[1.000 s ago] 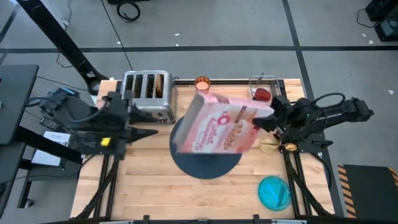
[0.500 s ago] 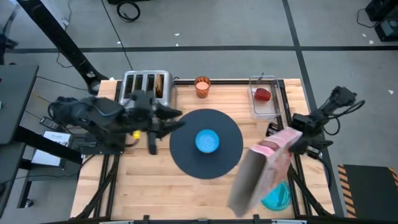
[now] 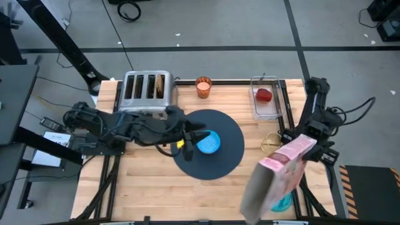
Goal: Arrange a breakfast setting
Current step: Pour the cereal from the cereal box into the blue bowl
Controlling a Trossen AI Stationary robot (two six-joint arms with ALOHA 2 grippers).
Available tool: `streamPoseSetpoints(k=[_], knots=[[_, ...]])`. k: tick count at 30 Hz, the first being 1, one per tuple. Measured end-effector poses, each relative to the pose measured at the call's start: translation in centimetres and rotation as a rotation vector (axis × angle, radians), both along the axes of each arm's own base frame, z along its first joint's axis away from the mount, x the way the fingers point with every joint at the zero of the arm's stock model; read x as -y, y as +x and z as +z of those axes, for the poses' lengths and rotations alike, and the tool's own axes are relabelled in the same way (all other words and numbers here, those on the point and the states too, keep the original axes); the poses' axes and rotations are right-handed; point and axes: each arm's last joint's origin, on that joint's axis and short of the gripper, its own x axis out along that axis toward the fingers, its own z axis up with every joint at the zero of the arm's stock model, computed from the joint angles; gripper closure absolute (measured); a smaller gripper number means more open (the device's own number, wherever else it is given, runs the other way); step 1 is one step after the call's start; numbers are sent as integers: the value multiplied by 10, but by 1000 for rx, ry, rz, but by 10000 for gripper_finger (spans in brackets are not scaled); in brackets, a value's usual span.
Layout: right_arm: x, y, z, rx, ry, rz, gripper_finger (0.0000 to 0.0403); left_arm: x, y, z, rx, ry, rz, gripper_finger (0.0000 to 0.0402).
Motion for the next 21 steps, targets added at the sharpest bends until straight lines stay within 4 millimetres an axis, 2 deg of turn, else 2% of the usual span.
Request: streamPoseSetpoints(k=[4,9,14,21], knots=[[2,-3,-1,-64,-44,-147,240,1,1,-14,-110,7,7,237],[2,-3,-5,-159,-102,-305,240,0,-13,-40,-365,-34,63,239],[0,0,-12,-281,-154,-476,240,2,-28,-57,-527,-59,112,251],[-5,5,-20,-389,-222,-665,241,4,-26,-103,-672,-38,110,257]])
